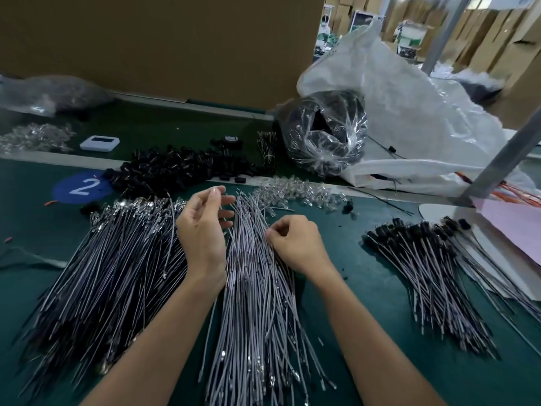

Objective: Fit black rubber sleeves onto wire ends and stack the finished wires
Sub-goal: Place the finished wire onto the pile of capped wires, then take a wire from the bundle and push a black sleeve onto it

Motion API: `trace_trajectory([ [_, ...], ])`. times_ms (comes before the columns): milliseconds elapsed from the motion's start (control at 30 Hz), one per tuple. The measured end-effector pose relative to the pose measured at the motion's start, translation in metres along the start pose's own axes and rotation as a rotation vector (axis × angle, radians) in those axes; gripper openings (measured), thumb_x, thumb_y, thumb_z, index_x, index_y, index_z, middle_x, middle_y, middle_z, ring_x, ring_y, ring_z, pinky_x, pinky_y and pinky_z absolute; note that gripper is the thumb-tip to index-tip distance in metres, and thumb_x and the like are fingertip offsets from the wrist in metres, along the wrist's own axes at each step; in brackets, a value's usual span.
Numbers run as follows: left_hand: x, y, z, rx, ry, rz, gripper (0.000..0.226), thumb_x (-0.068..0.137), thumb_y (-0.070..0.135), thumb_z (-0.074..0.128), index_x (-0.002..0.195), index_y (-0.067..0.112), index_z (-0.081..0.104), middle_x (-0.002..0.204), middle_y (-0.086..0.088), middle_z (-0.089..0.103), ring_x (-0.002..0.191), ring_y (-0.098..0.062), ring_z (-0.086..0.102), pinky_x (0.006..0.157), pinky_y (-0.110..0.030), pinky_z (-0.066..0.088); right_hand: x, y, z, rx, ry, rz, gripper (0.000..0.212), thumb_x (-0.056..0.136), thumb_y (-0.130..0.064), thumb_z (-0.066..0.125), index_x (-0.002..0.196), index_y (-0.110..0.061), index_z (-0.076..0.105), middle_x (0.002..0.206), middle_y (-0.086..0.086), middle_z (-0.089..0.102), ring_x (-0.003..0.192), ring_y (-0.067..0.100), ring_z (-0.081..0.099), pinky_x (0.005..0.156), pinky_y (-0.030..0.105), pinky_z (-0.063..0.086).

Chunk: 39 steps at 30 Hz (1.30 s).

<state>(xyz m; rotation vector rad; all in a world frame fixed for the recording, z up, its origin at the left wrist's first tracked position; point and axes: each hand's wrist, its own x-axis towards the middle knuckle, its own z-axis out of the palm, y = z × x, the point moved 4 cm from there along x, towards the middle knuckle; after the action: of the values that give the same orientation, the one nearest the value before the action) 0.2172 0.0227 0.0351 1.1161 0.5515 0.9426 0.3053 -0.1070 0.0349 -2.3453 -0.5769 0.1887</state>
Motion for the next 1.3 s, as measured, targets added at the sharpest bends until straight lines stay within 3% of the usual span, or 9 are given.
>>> trace_trajectory([
  [233, -0.001, -0.007, 0.006, 0.101, -0.14, -0.04, 0.013, 0.097, 0.013, 0.057, 0.093, 0.016, 0.07, 0.08, 0.003, 0.074, 0.07, -0.01, 0.064, 0.06, -0.018, 0.052, -0.004, 0.011, -0.018, 0.7, -0.04, 0.084, 0.008, 0.094, -0.007, 0.062, 0.098, -0.012, 0.067, 0.072, 0.0, 0.07, 0.056, 0.003, 0.056, 0.055, 0.015, 0.047],
  [300, -0.004, -0.011, 0.013, 0.21, -0.256, -0.035, 0.012, 0.094, 0.01, 0.061, 0.095, 0.018, 0.07, 0.083, 0.003, 0.075, 0.074, -0.012, 0.067, 0.063, -0.02, 0.054, -0.005, 0.01, -0.02, 0.847, -0.115, 0.074, 0.016, 0.094, -0.005, 0.06, 0.108, -0.01, 0.067, 0.071, 0.0, 0.068, 0.058, 0.005, 0.053, 0.057, 0.016, 0.045],
  [400, -0.01, -0.014, 0.02, 0.284, -0.378, 0.001, 0.013, 0.095, 0.012, 0.061, 0.096, 0.019, 0.072, 0.089, 0.0, 0.076, 0.082, -0.019, 0.071, 0.07, -0.025, 0.056, -0.008, 0.004, -0.018, 0.93, -0.219, -0.008, 0.017, 0.095, -0.007, 0.058, 0.101, -0.014, 0.072, 0.07, -0.003, 0.066, 0.065, 0.008, 0.052, 0.065, 0.023, 0.041],
  [500, -0.012, -0.011, 0.023, 0.226, -0.426, -0.024, 0.022, 0.1, 0.029, 0.053, 0.097, 0.021, 0.073, 0.091, 0.003, 0.076, 0.086, -0.019, 0.072, 0.075, -0.028, 0.058, -0.011, -0.001, -0.017, 0.936, -0.258, -0.083, 0.016, 0.095, -0.006, 0.057, 0.093, -0.015, 0.071, 0.07, -0.004, 0.066, 0.068, 0.007, 0.057, 0.069, 0.023, 0.045],
  [600, -0.013, -0.007, 0.024, 0.088, -0.471, -0.06, 0.029, 0.094, 0.041, 0.051, 0.099, 0.023, 0.073, 0.097, 0.002, 0.076, 0.089, -0.016, 0.072, 0.079, -0.025, 0.058, -0.014, -0.004, -0.015, 0.834, -0.309, -0.089, 0.013, 0.094, -0.004, 0.058, 0.091, -0.012, 0.068, 0.069, -0.001, 0.066, 0.064, 0.01, 0.059, 0.06, 0.021, 0.047],
  [700, -0.013, -0.003, 0.023, 0.011, -0.475, -0.037, 0.019, 0.095, 0.024, 0.057, 0.103, 0.018, 0.073, 0.097, -0.003, 0.076, 0.086, -0.015, 0.069, 0.076, -0.025, 0.056, -0.02, -0.005, -0.01, 0.703, -0.401, -0.07, 0.012, 0.093, -0.004, 0.061, 0.086, -0.013, 0.066, 0.068, 0.0, 0.067, 0.059, 0.011, 0.06, 0.054, 0.018, 0.047],
  [867, -0.006, 0.0, 0.017, -0.185, -0.434, -0.136, 0.026, 0.082, 0.024, 0.064, 0.104, 0.014, 0.073, 0.091, -0.005, 0.075, 0.082, -0.014, 0.068, 0.071, -0.022, 0.054, -0.029, -0.007, -0.004, 0.514, -0.582, -0.101, 0.01, 0.092, -0.002, 0.062, 0.087, -0.01, 0.065, 0.069, 0.003, 0.068, 0.06, 0.013, 0.06, 0.06, 0.023, 0.047],
  [1000, 0.0, -0.001, 0.014, -0.31, -0.418, -0.219, 0.029, 0.086, 0.012, 0.061, 0.113, 0.009, 0.068, 0.089, -0.002, 0.074, 0.078, -0.012, 0.067, 0.07, -0.021, 0.055, -0.036, -0.013, -0.003, 0.458, -0.741, -0.161, 0.014, 0.093, -0.001, 0.061, 0.084, -0.012, 0.065, 0.068, 0.002, 0.068, 0.054, 0.006, 0.058, 0.052, 0.016, 0.042],
  [1300, -0.004, -0.003, 0.015, -0.237, -0.403, -0.253, 0.027, 0.096, 0.002, 0.052, 0.114, 0.012, 0.068, 0.08, -0.003, 0.072, 0.071, -0.013, 0.066, 0.068, -0.021, 0.056, -0.04, -0.016, -0.004, 0.545, -0.838, -0.215, 0.014, 0.09, -0.002, 0.059, 0.084, -0.014, 0.064, 0.066, 0.001, 0.066, 0.055, 0.01, 0.058, 0.048, 0.014, 0.04],
])
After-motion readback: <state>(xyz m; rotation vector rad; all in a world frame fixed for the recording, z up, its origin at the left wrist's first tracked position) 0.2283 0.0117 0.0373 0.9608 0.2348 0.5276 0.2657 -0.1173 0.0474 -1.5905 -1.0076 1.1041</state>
